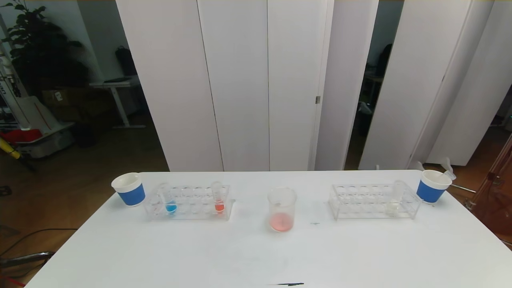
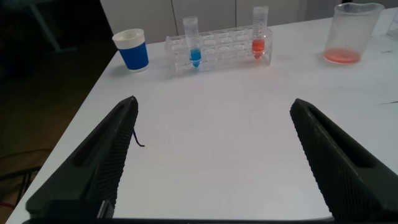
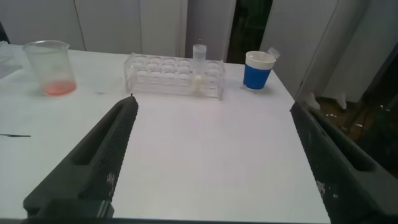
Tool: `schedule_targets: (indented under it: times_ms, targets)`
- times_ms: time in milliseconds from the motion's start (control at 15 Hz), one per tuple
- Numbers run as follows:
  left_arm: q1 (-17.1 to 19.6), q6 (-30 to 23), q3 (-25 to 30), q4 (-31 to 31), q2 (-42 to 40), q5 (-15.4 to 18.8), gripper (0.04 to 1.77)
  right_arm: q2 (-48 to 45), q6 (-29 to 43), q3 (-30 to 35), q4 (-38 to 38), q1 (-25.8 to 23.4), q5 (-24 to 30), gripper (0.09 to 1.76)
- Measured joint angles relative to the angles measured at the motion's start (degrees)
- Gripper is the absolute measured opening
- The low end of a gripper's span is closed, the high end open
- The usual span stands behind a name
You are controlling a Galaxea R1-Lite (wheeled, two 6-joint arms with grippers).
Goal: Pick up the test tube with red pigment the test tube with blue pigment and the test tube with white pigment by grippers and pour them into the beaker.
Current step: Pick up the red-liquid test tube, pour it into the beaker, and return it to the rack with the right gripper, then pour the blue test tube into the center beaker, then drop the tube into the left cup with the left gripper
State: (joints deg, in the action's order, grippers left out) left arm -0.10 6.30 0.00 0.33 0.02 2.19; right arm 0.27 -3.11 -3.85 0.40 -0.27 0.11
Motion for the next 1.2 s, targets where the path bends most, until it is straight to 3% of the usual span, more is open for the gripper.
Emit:
schedule_targets:
  times_ms: [267,1200]
  targets:
    - [0.0,0.0,0.0,0.0,0.0,0.0,1.75,-0.3,1.0,3.6,-0.5,0.0,0.1,1.75]
    - [0.0,0.0,0.0,0.0,0.0,0.0,1.75,-0.3,1.8,3.9,-0.4,0.0,-0.2,1.75]
